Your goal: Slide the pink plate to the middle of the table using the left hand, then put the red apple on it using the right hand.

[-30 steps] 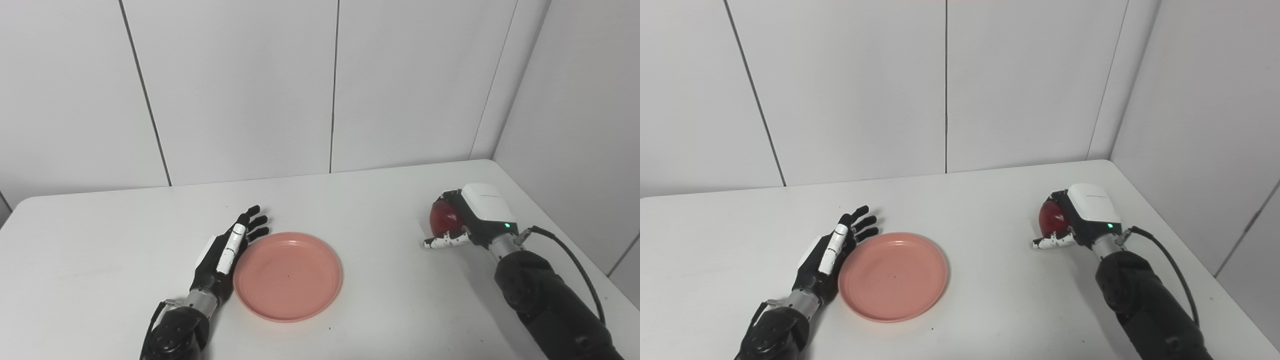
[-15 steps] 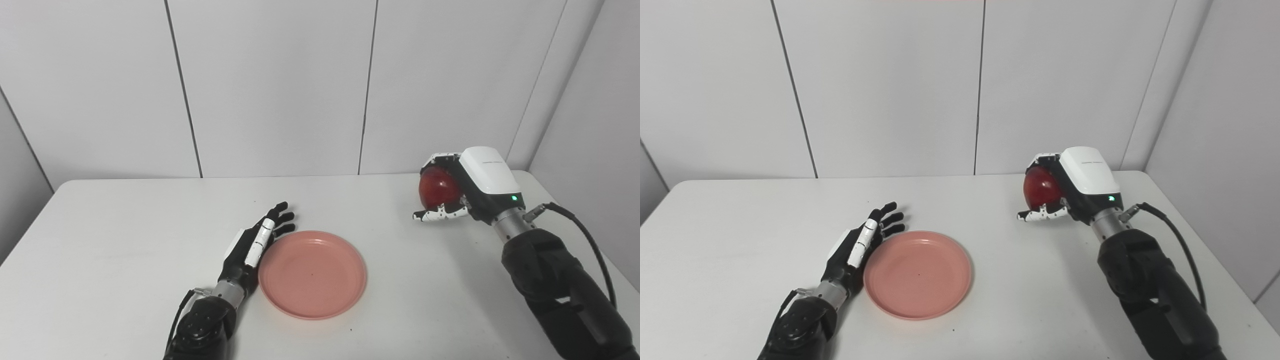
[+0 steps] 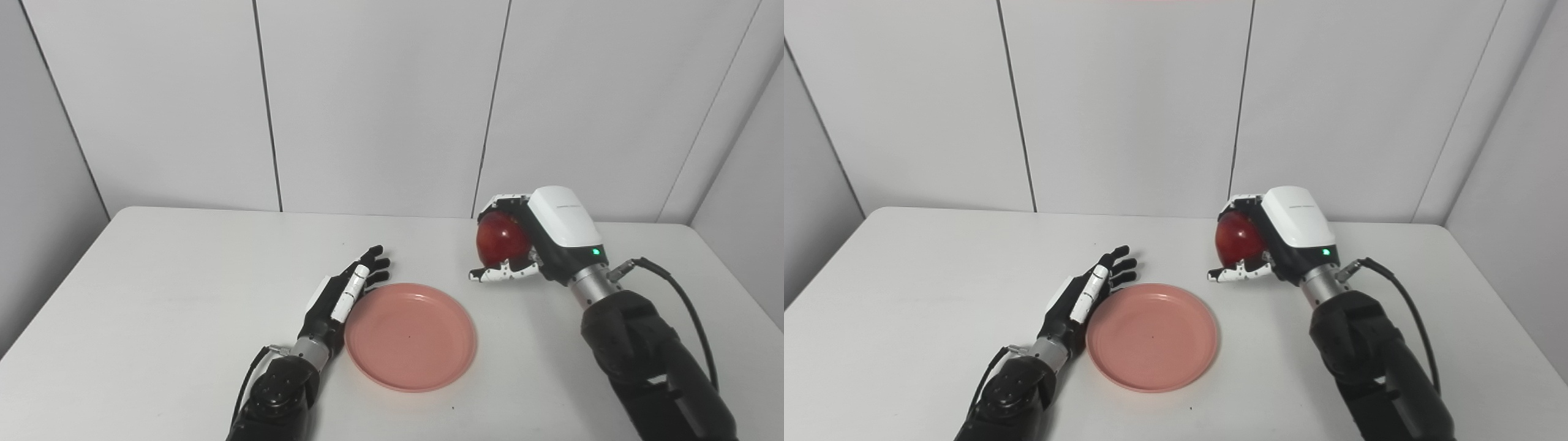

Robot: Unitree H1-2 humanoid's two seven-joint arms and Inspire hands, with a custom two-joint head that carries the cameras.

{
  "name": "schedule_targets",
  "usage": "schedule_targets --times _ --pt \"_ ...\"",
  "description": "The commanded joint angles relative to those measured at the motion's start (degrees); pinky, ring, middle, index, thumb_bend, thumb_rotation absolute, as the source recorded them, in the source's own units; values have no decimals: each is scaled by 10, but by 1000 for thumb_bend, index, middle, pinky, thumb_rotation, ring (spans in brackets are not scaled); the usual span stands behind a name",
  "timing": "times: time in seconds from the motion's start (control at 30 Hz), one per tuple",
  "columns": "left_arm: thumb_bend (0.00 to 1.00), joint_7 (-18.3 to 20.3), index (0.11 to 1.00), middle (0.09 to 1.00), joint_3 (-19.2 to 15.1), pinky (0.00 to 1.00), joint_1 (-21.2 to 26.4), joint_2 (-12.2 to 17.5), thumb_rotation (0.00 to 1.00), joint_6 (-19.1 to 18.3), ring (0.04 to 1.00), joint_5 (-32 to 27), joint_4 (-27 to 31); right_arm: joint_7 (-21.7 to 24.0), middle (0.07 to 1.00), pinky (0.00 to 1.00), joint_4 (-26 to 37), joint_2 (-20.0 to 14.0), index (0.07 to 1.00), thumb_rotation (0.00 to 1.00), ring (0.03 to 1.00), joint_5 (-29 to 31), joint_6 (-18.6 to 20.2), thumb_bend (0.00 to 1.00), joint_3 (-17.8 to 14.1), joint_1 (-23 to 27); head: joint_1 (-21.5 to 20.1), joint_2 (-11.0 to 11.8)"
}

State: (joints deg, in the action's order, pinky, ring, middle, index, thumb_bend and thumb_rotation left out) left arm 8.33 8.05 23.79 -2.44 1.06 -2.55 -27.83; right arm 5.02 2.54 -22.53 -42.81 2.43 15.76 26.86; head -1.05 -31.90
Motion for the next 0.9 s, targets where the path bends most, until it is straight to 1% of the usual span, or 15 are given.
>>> schedule_targets --times 0.0,0.07,0.13,0.2,0.27,0.37,0.5,0.6,0.87 --pt "701 2 875 879 15 823 -13 -20 940 -25 875 14 -26 -12 284 137 6 7 475 168 195 -8 -26 498 2 38 0 -1" --pt "698 -2 880 886 15 836 -14 -21 945 -25 882 18 -24 -11 283 135 -2 22 475 169 194 -6 -29 497 11 38 1 -1" --pt "697 -3 882 893 15 846 -15 -21 953 -23 888 19 -26 -10 302 149 -10 33 476 166 212 -4 -34 497 18 38 2 -1" --pt "689 -3 882 895 15 825 -15 -20 958 -22 889 19 -26 -17 317 162 -23 41 477 167 227 -10 -42 497 27 38 3 -1" --pt "684 -2 884 887 16 810 -15 -20 967 -20 882 20 -25 -25 295 148 -35 46 477 169 209 -18 -52 497 34 37 3 -1" --pt "690 -4 883 884 17 794 -14 -19 975 -19 876 23 -28 -20 275 139 -46 57 474 170 194 -22 -55 497 48 32 1 -2" --pt "687 -9 875 873 19 783 -15 -21 981 -21 860 31 -28 -23 283 148 -59 67 475 172 202 -29 -62 496 63 30 1 -2" --pt "682 -9 876 873 18 775 -14 -22 985 -19 857 30 -29 -26 273 137 -66 71 475 172 192 -32 -66 496 69 29 1 -2" --pt "679 -6 877 870 16 793 -13 -23 982 -16 861 25 -34 -12 311 162 -65 66 479 169 225 -39 -63 494 82 19 3 -2"
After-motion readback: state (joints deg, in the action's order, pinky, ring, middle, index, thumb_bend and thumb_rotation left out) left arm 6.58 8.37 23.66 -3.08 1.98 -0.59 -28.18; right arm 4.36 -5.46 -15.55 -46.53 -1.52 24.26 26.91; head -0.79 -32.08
